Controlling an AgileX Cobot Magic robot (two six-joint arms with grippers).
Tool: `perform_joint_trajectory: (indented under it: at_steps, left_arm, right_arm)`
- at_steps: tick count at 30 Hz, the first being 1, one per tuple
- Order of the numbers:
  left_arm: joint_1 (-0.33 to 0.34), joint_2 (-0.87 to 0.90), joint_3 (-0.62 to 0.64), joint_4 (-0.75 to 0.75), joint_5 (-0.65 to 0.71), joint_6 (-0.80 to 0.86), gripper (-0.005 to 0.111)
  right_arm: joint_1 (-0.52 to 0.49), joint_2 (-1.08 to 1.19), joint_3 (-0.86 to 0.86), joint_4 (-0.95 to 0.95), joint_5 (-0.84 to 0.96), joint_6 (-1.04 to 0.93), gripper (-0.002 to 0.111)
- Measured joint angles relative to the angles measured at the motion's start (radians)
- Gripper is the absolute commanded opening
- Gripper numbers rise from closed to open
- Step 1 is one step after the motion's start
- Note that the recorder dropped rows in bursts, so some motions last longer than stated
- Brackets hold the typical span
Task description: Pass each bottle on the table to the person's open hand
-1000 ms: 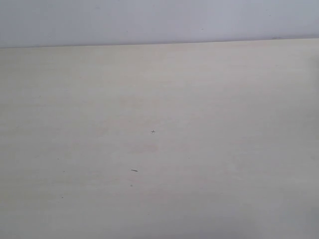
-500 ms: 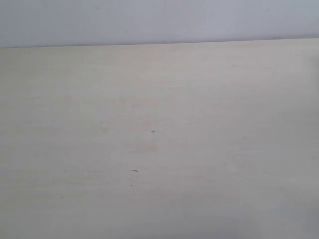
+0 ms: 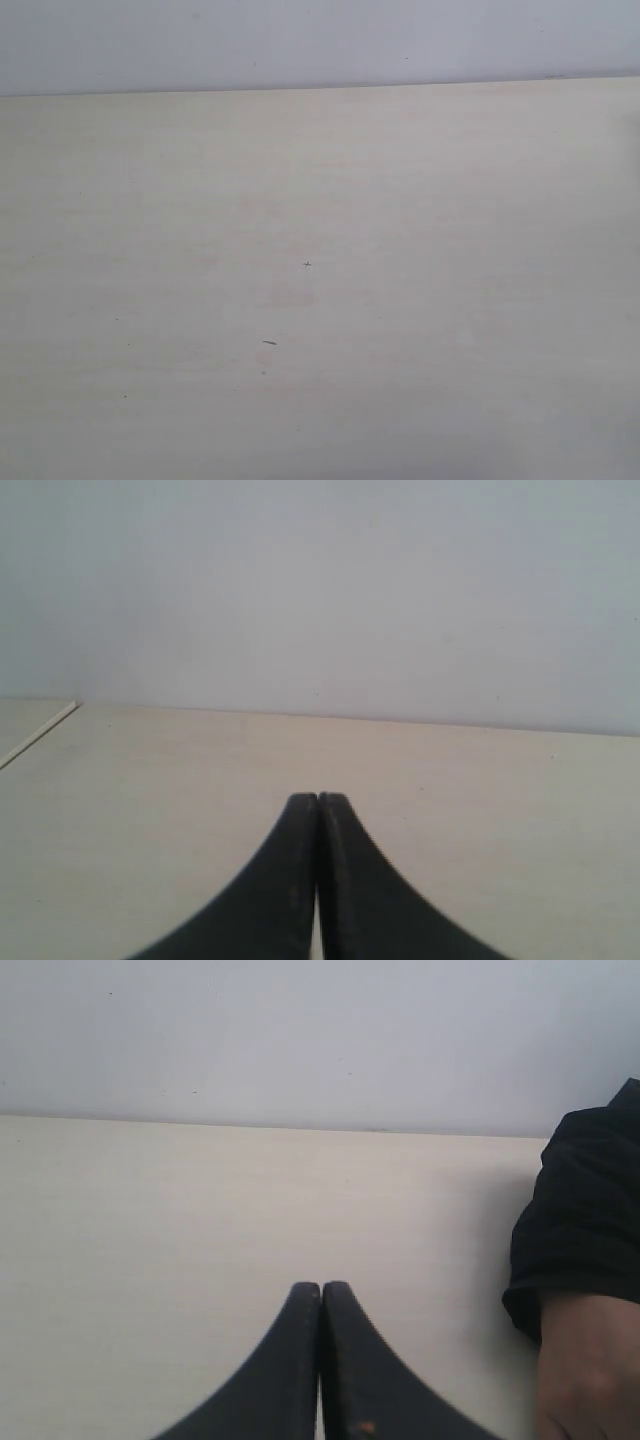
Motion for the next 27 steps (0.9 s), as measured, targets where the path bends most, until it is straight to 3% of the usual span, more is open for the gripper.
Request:
perform_joint_trajectory:
  at_steps: [15,27]
  left_arm:
    - [0.000,0.000,0.002,-0.002,0.124,0.000,0.003]
    - [0.009,0.000,0.004,-0.166,0.188,0.039,0.003]
  right_arm:
    - [0.000,0.000,0.000,0.000,0.000,0.000,0.000]
    - [0.000,0.000,0.000,0.000,0.000,0.000,0.000]
